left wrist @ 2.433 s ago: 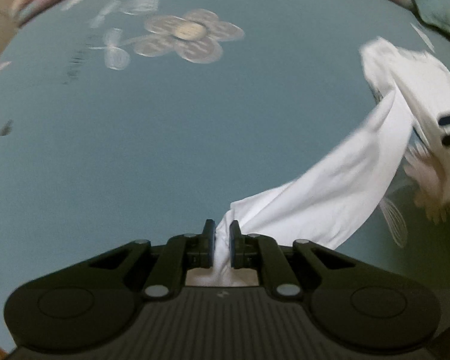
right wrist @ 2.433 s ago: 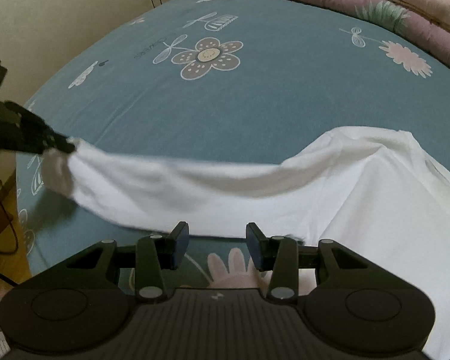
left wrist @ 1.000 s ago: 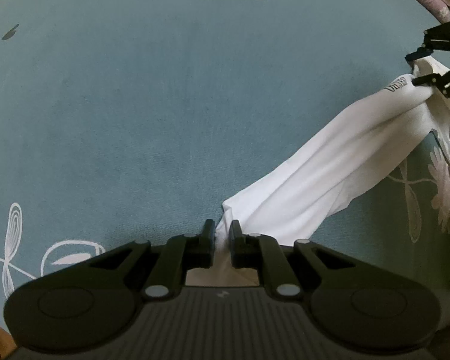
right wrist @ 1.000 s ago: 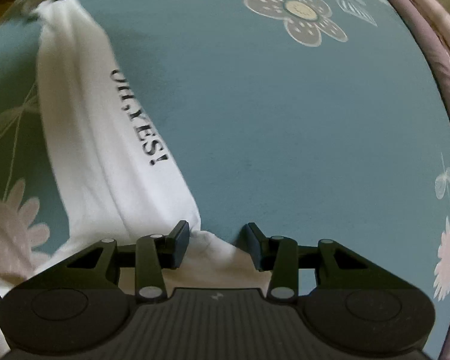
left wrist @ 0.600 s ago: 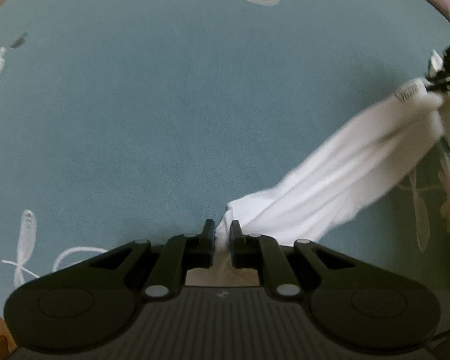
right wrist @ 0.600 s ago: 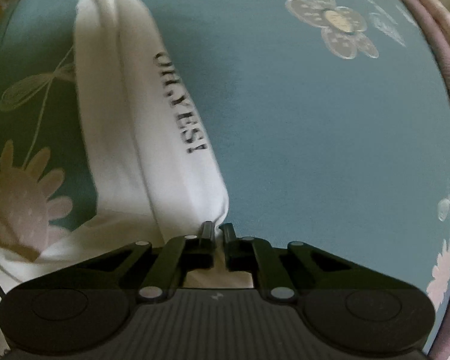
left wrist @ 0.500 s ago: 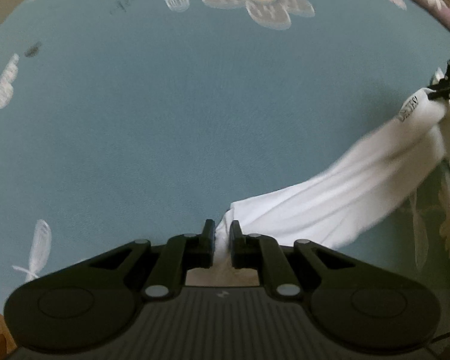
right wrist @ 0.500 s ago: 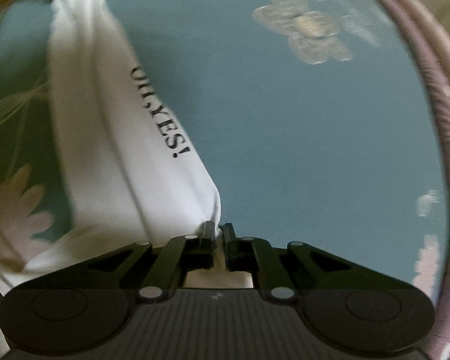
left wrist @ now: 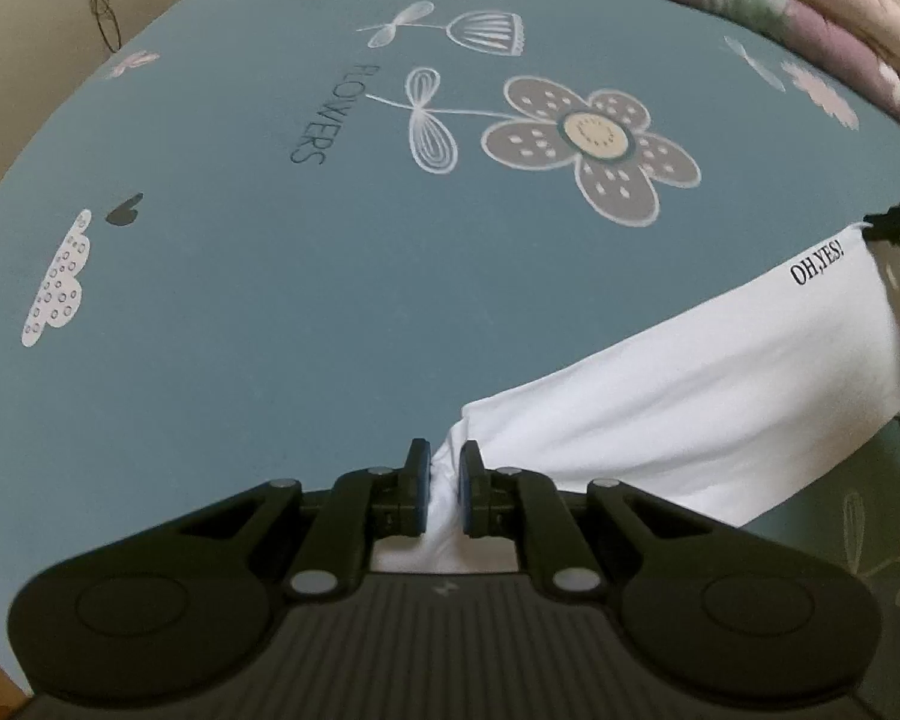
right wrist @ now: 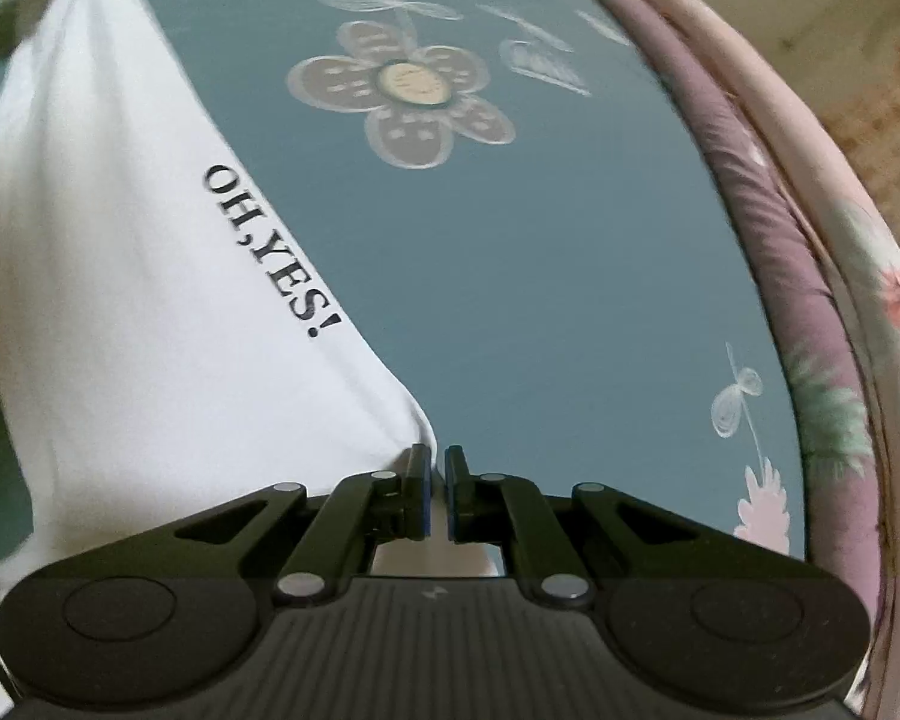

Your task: Fold clothes

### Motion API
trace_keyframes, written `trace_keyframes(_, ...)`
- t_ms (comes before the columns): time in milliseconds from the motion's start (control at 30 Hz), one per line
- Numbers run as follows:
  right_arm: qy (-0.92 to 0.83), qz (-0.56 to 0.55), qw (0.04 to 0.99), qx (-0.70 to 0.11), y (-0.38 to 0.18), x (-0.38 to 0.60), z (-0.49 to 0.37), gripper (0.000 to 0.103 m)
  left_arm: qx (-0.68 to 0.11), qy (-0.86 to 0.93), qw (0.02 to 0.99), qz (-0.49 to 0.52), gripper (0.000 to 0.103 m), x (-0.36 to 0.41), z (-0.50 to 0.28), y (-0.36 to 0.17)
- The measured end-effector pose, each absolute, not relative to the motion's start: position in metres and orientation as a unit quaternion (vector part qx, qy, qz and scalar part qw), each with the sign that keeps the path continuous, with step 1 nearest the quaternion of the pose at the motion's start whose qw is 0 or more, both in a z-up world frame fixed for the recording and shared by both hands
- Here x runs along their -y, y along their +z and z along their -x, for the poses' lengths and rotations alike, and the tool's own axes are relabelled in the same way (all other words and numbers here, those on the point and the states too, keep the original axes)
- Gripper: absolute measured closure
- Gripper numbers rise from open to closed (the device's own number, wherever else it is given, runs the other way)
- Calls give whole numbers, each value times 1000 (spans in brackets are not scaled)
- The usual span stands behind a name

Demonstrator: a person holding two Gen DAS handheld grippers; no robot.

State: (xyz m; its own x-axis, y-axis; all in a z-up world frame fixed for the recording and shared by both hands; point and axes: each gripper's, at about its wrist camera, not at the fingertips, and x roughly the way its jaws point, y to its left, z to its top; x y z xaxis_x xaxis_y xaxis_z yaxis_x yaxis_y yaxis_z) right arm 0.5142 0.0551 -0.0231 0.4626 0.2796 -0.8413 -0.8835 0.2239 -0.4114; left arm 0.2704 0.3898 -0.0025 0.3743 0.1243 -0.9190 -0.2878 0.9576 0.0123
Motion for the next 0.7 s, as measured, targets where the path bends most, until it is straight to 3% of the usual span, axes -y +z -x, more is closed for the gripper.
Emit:
trace_keyframes(33, 400, 463, 720, -328, -27, -57, -518, 95, -548, 134, 822, 76, 87, -395, -275, -9)
trace_keyframes(133, 375, 445, 737, -344, -38, -68, -530, 92, -547, 171, 815, 89, 88, -410, -277, -17)
trace_keyframes(233, 367, 402, 764, -347, -24, -66, -532, 76, -521, 199, 823, 109, 90, -422, -271, -8)
trace_keyframes(367, 367, 351, 783, -359, 0, -54, -517, 73, -511, 177, 830, 136, 85, -416, -263, -3)
trace_keyframes(467, 367, 291, 789, -398, 5, -47, -499, 68, -515, 134, 835, 140, 76, -397, -263, -9)
trace_keyframes(700, 352, 200, 782, -475, -5, -24, -444, 63, -571, 140, 802, 110, 75, -368, -258, -54)
